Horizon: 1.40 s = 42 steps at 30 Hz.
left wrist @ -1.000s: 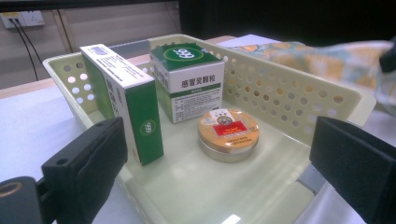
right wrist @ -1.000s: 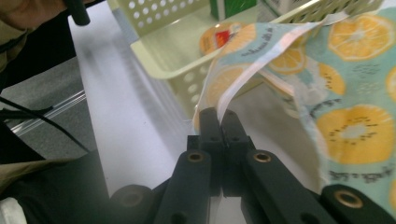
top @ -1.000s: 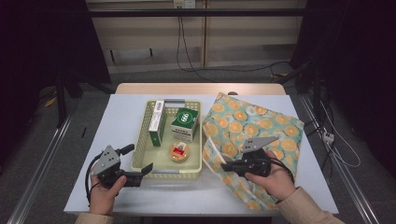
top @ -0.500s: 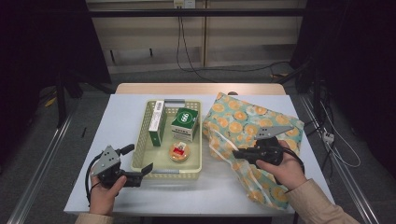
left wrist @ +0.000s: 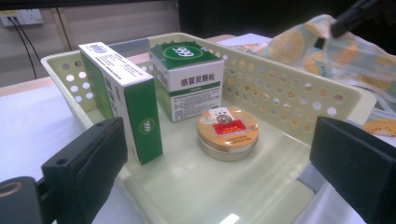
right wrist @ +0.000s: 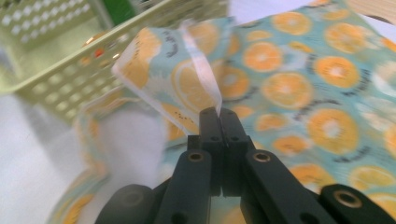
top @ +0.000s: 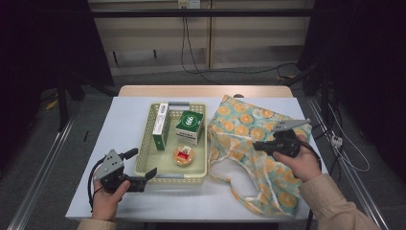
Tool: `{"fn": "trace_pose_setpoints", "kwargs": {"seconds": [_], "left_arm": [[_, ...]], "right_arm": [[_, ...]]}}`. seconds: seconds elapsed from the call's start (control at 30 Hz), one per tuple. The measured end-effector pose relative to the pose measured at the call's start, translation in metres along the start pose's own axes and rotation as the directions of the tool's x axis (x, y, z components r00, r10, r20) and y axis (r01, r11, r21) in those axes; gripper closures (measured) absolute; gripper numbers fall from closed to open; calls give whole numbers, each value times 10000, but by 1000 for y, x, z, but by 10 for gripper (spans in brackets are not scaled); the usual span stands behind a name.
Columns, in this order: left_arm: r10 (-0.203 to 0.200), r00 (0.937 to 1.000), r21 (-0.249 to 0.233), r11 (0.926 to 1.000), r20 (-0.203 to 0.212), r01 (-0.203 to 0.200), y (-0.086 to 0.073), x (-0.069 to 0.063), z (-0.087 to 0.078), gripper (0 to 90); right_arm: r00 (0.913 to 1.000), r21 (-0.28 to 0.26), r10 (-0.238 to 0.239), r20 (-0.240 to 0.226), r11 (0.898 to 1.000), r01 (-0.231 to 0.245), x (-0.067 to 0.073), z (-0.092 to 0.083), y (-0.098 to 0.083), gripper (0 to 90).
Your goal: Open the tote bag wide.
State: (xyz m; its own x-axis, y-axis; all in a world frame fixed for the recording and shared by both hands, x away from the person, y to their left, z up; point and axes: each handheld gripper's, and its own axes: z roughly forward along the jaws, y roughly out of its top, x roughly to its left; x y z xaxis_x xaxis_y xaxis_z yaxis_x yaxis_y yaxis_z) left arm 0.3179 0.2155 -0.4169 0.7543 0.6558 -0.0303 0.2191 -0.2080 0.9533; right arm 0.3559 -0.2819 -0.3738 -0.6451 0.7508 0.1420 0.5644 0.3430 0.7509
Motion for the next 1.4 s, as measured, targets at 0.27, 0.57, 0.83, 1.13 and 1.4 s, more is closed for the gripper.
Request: {"fn": "trace_pose_setpoints", "kwargs": {"seconds": [0.27, 0.57, 0.83, 1.13, 1.4], "left_arm": [[22, 10000, 37, 10000, 3, -22, -1, 2, 0, 40], [9, 10000, 35, 10000, -5, -9, -1, 3, 1, 42], [19, 10000, 29, 10000, -14, -19, -1, 2, 0, 42], [43, 10000, 100, 9999, 11, -43, 0, 0, 1, 42], [109, 9999, 76, 9999, 12, -109, 0, -1, 1, 42]], "right_arm": [[9841, -15, 1451, 1024, 9893, -1458, -70, 11, -12, 900], [9750, 326, 1433, 1698, 9880, -1509, -90, 32, -25, 857], [9808, 266, 584, 1859, 9976, -645, -61, 19, -23, 438], [9938, -336, -285, 1076, 9989, 323, -8, 0, -19, 382], [9883, -13, -1506, -260, 9886, 1506, 40, 14, -24, 770]]}}
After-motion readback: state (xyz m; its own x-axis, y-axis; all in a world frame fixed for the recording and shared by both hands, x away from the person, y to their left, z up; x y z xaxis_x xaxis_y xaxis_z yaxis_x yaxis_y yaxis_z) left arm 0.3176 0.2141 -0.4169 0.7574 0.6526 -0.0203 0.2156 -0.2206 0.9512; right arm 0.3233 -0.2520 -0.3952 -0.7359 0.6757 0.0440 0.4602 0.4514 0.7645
